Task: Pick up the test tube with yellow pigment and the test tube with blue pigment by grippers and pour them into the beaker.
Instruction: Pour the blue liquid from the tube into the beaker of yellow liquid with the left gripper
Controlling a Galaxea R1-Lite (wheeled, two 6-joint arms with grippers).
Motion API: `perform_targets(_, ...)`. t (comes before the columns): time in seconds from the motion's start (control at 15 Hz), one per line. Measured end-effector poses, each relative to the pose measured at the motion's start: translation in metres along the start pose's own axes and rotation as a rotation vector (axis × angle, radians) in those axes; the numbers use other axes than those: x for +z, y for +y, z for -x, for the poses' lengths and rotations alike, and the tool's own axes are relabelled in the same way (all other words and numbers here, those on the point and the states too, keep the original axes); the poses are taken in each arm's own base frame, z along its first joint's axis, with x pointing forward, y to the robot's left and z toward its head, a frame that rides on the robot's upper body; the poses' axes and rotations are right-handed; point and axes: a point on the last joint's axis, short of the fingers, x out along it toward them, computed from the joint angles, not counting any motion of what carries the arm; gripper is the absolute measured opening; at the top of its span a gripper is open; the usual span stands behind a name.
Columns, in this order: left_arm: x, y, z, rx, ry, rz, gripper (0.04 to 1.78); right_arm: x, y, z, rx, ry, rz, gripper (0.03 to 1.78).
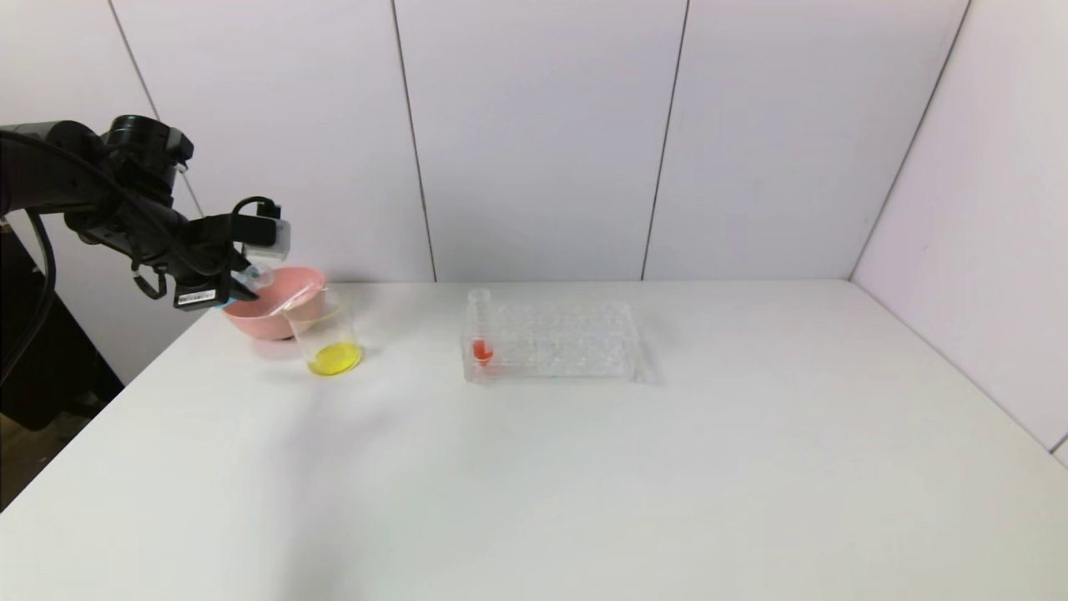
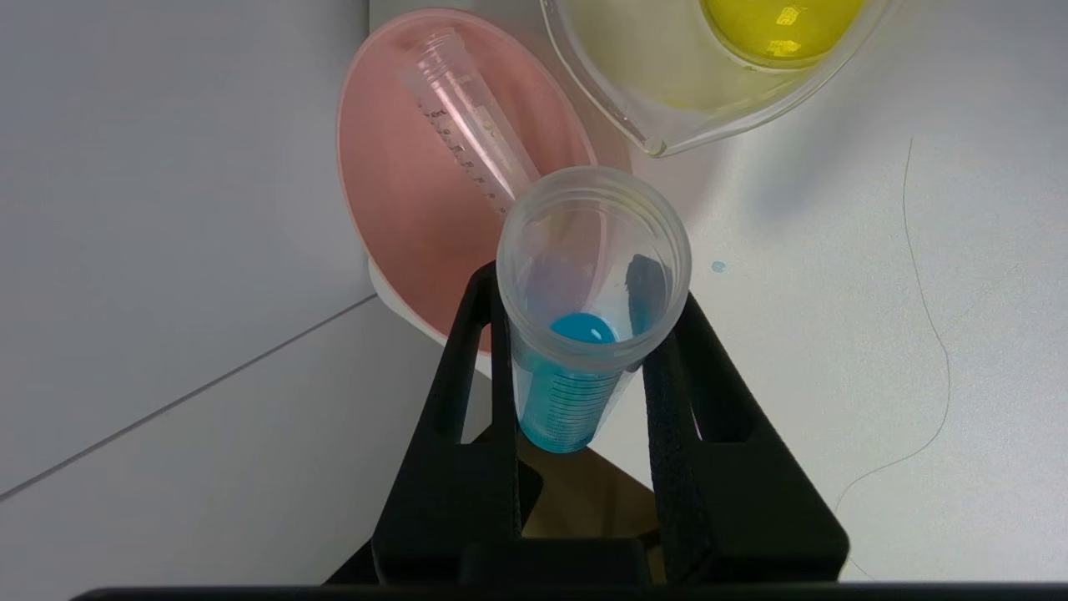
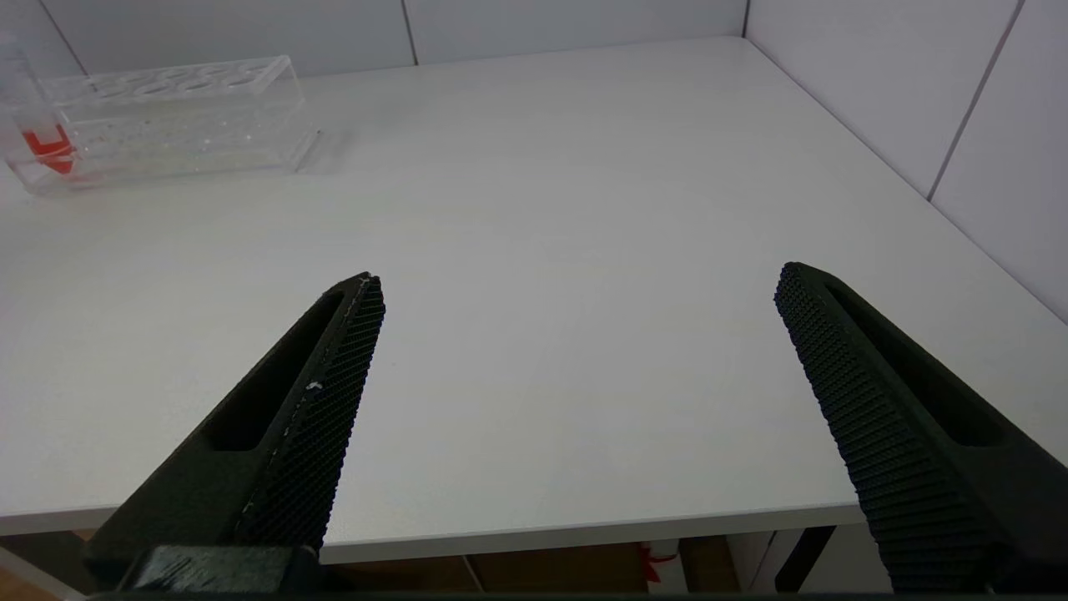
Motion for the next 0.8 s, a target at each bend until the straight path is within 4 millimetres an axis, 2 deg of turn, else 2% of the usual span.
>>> perform_targets(0.8, 0.023, -0.006, -0.004, -0.028, 0.111, -0.046, 0.45, 0.000, 0.000, 0.000, 0.000, 0.000, 0.000, 1.71)
